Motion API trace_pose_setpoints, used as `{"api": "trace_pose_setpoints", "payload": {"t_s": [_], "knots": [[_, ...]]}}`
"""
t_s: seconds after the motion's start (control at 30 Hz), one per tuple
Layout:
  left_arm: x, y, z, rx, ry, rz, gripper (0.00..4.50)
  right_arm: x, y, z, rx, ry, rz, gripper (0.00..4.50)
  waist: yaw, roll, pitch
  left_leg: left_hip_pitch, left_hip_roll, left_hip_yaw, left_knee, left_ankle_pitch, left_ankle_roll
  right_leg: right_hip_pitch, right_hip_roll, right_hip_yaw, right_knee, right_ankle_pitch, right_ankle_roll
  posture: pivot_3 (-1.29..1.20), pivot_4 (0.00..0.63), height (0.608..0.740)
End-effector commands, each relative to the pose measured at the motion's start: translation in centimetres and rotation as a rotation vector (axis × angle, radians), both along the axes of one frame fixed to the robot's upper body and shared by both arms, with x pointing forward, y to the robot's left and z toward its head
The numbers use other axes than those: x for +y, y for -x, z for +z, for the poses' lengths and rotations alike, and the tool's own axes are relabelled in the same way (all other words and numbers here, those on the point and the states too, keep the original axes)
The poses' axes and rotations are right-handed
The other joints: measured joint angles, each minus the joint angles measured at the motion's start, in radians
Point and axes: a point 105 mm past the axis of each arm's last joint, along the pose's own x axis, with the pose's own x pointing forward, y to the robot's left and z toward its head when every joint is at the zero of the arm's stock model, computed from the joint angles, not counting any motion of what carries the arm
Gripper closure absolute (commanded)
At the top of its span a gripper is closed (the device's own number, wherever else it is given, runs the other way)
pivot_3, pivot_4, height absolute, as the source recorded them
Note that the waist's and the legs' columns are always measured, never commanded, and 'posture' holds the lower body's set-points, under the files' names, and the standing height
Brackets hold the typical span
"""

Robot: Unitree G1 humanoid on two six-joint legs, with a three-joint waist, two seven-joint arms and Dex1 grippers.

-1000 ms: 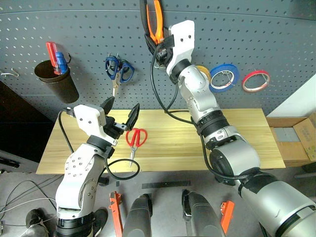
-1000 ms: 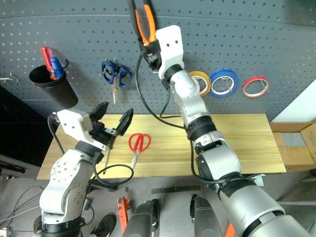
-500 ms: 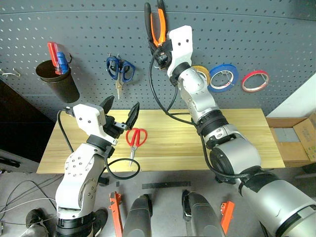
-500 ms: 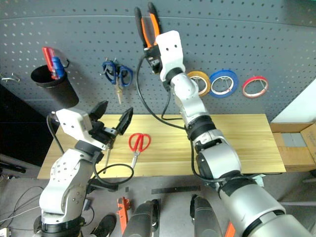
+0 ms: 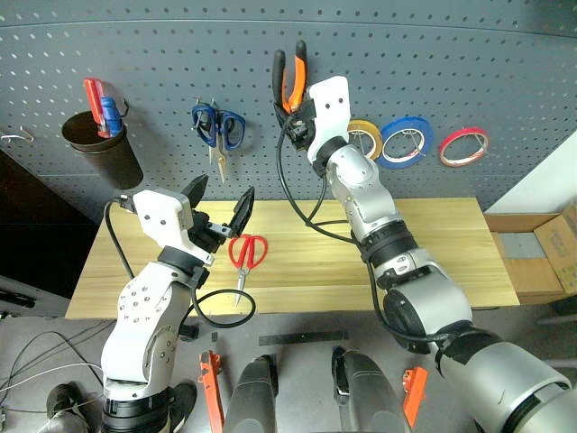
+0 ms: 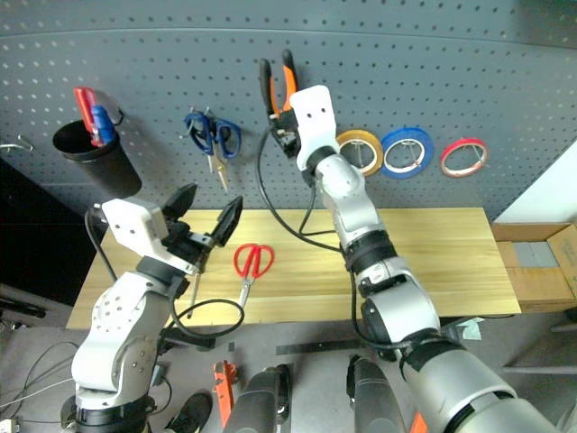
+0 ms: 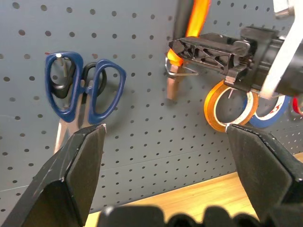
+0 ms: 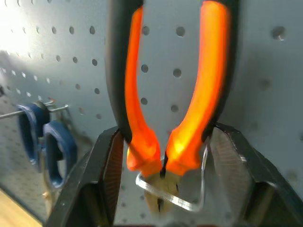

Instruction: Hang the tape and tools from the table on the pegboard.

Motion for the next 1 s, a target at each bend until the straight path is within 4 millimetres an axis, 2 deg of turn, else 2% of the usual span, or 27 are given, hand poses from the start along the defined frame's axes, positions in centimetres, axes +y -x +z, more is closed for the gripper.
{"api": "trace_pose_setpoints", "payload": {"t_s": [0.03,0.1,0.4,0.47,0.57,0.7,0.73,0.8,0.87,0.9,0.97,1.0], "knots": [[-0.3,0.5,1.3,-0.063,-0.007,-0.010,0.13,0.0,0.8,1.3,-0.023,-0.033,0.021,0.64,-0.001,0.000,0.000,0.000,0.000,0.000,0.000,0.000,0.000,0.000,0.000,0.000,0.000,0.000,0.000,-0.03,0.240,0.740],[-0.3,0.4,1.3,-0.062,-0.008,-0.009,0.13,-0.3,0.8,1.3,-0.017,-0.031,0.011,0.02,-0.001,0.000,0.000,0.000,0.000,0.000,0.000,0.000,0.000,0.000,0.000,0.000,0.001,0.000,0.000,-0.03,0.243,0.740],[-0.2,0.5,1.0,-0.055,-0.011,-0.008,0.13,-1.3,1.3,1.4,-0.027,0.006,-0.022,0.02,0.000,0.000,0.000,0.000,0.000,0.000,0.001,0.001,0.001,0.000,0.000,0.000,0.000,0.000,0.000,-0.04,0.245,0.740],[0.1,0.3,0.8,-0.046,-0.023,0.003,0.13,-1.9,1.8,1.2,-0.024,0.022,-0.025,0.02,0.000,0.000,0.000,0.000,0.000,0.000,0.001,0.001,0.001,0.000,0.000,0.000,0.000,0.000,0.000,-0.03,0.244,0.740],[1.2,0.2,-0.4,0.007,-0.048,0.023,0.13,-2.9,3.4,-0.2,0.010,0.065,-0.005,0.02,0.002,0.000,0.000,0.000,0.000,0.000,0.000,0.001,0.001,0.000,0.000,0.000,0.000,0.000,0.000,-0.04,0.248,0.740],[2.2,0.2,-3.0,0.119,-0.092,0.042,0.13,-4.1,5.7,-3.3,0.112,0.062,0.028,0.02,0.000,-0.001,-0.001,0.000,0.000,-0.001,0.000,0.001,0.001,0.000,0.000,0.000,0.000,-0.001,0.001,-0.05,0.250,0.740],[2.5,0.2,-3.3,0.131,-0.089,0.057,0.13,-4.3,6.2,-3.6,0.119,0.064,0.031,0.02,0.000,0.000,-0.001,0.000,0.000,-0.001,0.000,0.001,0.001,0.000,0.000,0.000,0.000,-0.001,0.001,-0.05,0.249,0.740],[3.4,0.3,-5.2,0.216,-0.090,0.088,0.13,-4.5,7.4,-4.6,0.153,0.058,0.063,0.02,-0.002,0.000,-0.001,0.000,0.000,-0.001,0.001,0.001,0.001,0.000,0.000,0.000,0.000,-0.003,0.004,-0.06,0.248,0.740],[4.6,0.2,-9.1,0.440,-0.120,0.163,0.13,-4.8,8.7,-5.8,0.198,0.057,0.102,0.02,-0.003,-0.001,-0.001,0.001,0.000,0.000,0.000,0.001,0.001,0.000,0.000,0.000,0.000,-0.003,0.004,-0.06,0.253,0.740],[5.1,0.3,-11.2,0.566,-0.190,0.205,0.13,-4.9,9.4,-6.5,0.226,0.062,0.126,0.02,-0.004,-0.001,-0.001,0.002,0.000,-0.001,0.000,0.001,0.001,0.001,0.000,0.000,0.001,-0.004,0.004,-0.06,0.255,0.740],[5.8,0.7,-13.5,0.729,-0.238,0.255,0.13,-5.2,10.5,-8.0,0.276,0.083,0.159,0.02,-0.005,-0.001,-0.001,0.004,0.001,-0.001,0.000,0.001,0.001,0.001,0.001,0.000,0.002,-0.004,0.004,-0.06,0.258,0.740],[5.9,0.6,-13.9,0.766,-0.249,0.266,0.13,-5.3,11.0,-9.0,0.309,0.103,0.177,0.02,-0.004,-0.001,-0.001,0.004,0.001,-0.002,0.000,0.001,0.001,0.001,0.002,0.000,0.002,-0.004,0.004,-0.06,0.258,0.740]]}}
